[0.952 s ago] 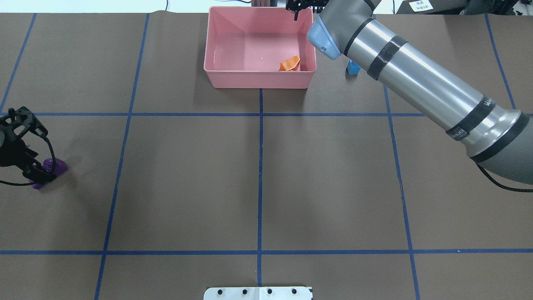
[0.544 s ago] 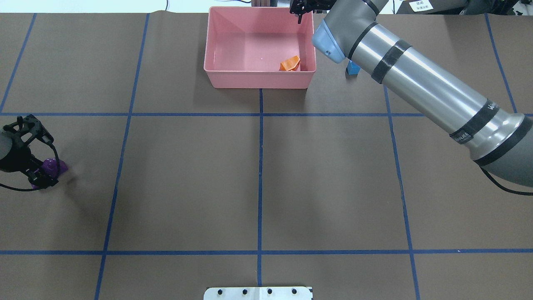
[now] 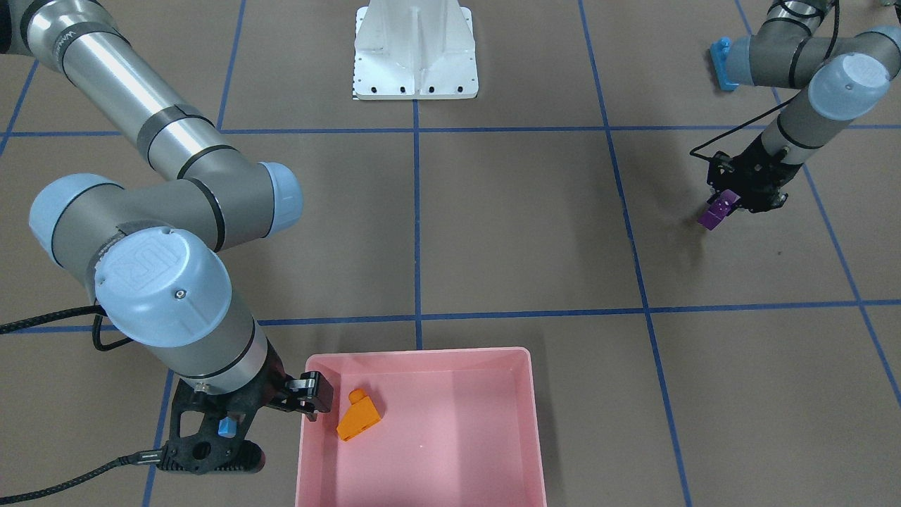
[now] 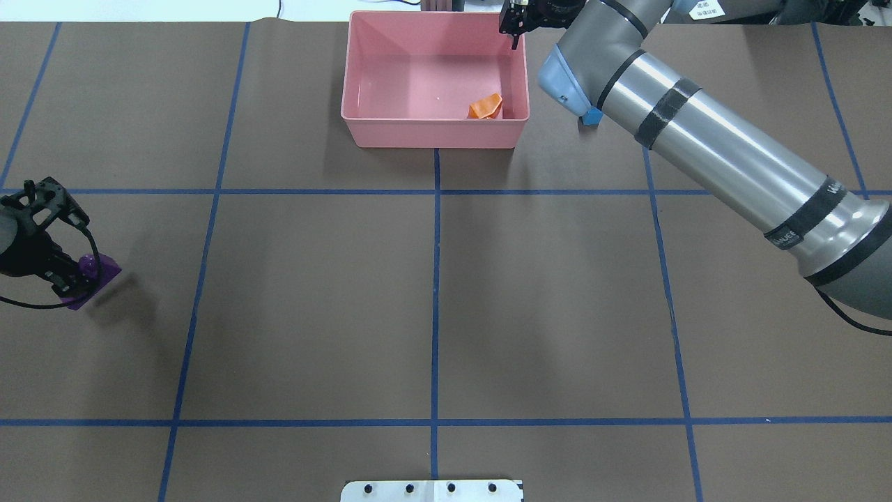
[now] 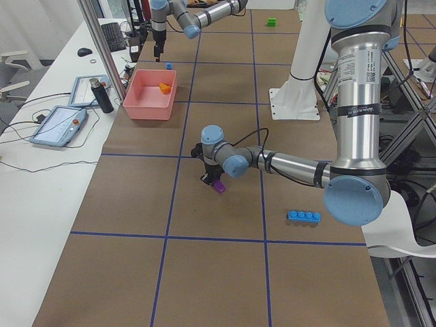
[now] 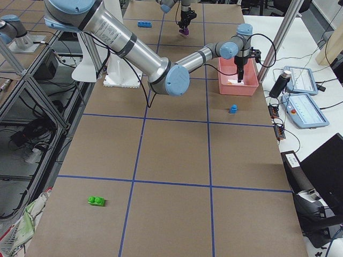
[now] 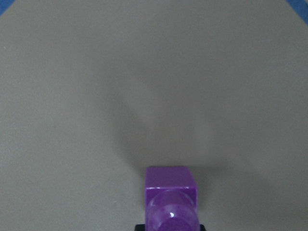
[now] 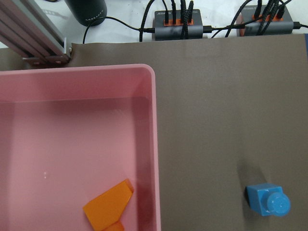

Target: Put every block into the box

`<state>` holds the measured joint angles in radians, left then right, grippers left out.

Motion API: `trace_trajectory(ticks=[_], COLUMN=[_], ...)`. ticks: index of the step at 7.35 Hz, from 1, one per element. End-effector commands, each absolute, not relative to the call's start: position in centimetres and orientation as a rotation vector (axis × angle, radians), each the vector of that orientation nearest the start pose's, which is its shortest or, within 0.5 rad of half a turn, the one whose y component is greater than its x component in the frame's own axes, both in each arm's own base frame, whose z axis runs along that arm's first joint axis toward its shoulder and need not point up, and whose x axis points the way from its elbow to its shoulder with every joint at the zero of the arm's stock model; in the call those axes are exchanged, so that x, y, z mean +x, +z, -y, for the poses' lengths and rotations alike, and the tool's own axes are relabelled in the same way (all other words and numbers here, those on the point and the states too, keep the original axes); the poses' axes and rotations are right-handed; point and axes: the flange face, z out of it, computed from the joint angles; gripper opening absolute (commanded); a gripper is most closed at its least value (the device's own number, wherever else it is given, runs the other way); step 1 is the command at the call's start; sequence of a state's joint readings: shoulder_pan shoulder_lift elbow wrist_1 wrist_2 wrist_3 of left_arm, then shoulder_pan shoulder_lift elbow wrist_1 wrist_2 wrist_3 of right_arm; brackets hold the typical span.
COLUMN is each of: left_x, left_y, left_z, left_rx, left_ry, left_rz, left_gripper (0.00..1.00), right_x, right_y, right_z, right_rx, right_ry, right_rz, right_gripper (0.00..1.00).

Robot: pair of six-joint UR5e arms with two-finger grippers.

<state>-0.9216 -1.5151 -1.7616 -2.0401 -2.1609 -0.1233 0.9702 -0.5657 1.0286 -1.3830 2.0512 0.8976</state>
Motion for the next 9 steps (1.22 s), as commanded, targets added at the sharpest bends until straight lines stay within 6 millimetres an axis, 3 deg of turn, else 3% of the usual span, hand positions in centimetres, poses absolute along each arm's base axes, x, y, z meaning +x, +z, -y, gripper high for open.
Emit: trace_trajectory(ticks=[1, 4, 5, 7, 9], left_x=[21.7, 27.2, 29.7, 34.5, 38.0], left_y=[49.1, 35.4, 30.5, 22.6, 17.7], left_z=[48.9, 57.6, 61.4, 69.2, 75.1], left_rx=[0.358, 0.32, 0.29, 0.22, 0.126], left_ry=[0.398, 0.076, -0.024, -0.172, -0.308], left_rz=[-0.822, -0.957, -0.998, -1.024, -0.996], left_gripper=[0.0, 0.0, 0.0, 0.0, 0.0], right_x=[-37.9, -35.8, -35.5, -35.9, -36.4], right_y=[27.7, 37.1, 38.5, 39.8, 41.4], right_z=[74.0, 72.2, 71.9, 72.1, 72.7], right_rx=[0.163, 0.22, 0.225, 0.216, 0.232], right_ry=[0.069, 0.027, 0.026, 0.028, 0.027], right_rz=[0.739, 0.754, 0.756, 0.743, 0.742], right_gripper=[1.0, 1.0, 1.0, 1.0, 1.0])
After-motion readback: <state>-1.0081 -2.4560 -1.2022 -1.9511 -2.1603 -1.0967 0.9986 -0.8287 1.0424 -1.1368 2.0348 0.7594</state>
